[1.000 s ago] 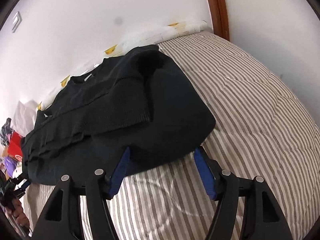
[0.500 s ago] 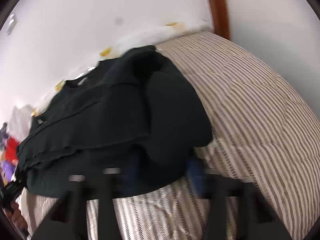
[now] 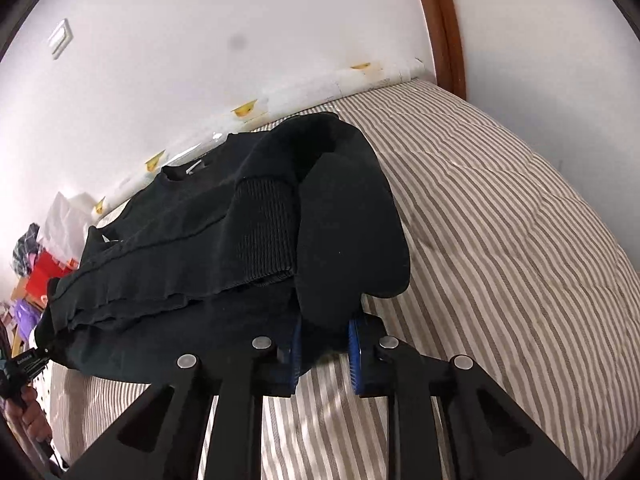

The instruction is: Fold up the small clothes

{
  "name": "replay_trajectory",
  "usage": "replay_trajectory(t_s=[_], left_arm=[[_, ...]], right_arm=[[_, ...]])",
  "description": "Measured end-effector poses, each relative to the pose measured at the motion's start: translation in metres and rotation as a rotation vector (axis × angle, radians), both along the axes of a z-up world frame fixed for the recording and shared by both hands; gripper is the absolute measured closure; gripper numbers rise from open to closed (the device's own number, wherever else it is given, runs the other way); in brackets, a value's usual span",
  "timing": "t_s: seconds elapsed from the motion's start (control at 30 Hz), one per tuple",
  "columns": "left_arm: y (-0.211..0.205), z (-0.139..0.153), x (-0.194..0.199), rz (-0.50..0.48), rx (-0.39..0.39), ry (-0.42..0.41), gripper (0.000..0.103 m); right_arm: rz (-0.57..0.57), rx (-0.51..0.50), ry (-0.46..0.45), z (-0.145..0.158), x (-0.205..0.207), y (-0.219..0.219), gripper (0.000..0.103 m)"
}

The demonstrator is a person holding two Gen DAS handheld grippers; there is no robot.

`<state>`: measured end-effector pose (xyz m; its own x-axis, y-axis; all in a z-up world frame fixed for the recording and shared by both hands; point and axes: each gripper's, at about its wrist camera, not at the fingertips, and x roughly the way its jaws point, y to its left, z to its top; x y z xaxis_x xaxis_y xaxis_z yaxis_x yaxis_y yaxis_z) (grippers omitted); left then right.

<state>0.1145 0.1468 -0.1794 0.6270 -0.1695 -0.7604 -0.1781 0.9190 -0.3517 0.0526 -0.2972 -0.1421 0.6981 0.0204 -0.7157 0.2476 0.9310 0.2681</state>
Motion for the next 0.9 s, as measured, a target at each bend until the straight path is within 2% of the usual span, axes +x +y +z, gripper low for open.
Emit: replay_trajectory(t_s=[0.2, 0.43, 0.57, 0.63, 0.8, 0.9], left_arm=[[-0.004, 0.001, -0.044, -0.015, 0.046, 0.001, 0.095], [-0.008, 0.002, -0.074, -0.033, 0.090, -0.009, 0.095], [-0.009, 0.003, -0.080, -0.041, 0.117, -0.008, 0.094], [-0.009, 0.004, -0.082, -0.043, 0.120, -0.006, 0.094], [-0.010, 0.005, -0.088, -0.059, 0.143, -0.004, 0.092], [-0.008, 0.007, -0.095, -0.063, 0.149, -0.004, 0.088]], right_arm=[[0.005, -0.004, -0.003, 0.000, -0.045, 0.005, 0.084], [0.000, -0.013, 0.003, -0.003, -0.083, 0.008, 0.084], [-0.011, -0.048, 0.023, -0.006, -0.091, 0.011, 0.081], [-0.015, -0.060, 0.023, -0.004, -0.095, 0.011, 0.076], [-0.032, -0.079, 0.006, 0.010, -0.103, 0.009, 0.073], [-0.024, -0.134, -0.015, 0.021, -0.105, 0.014, 0.073]])
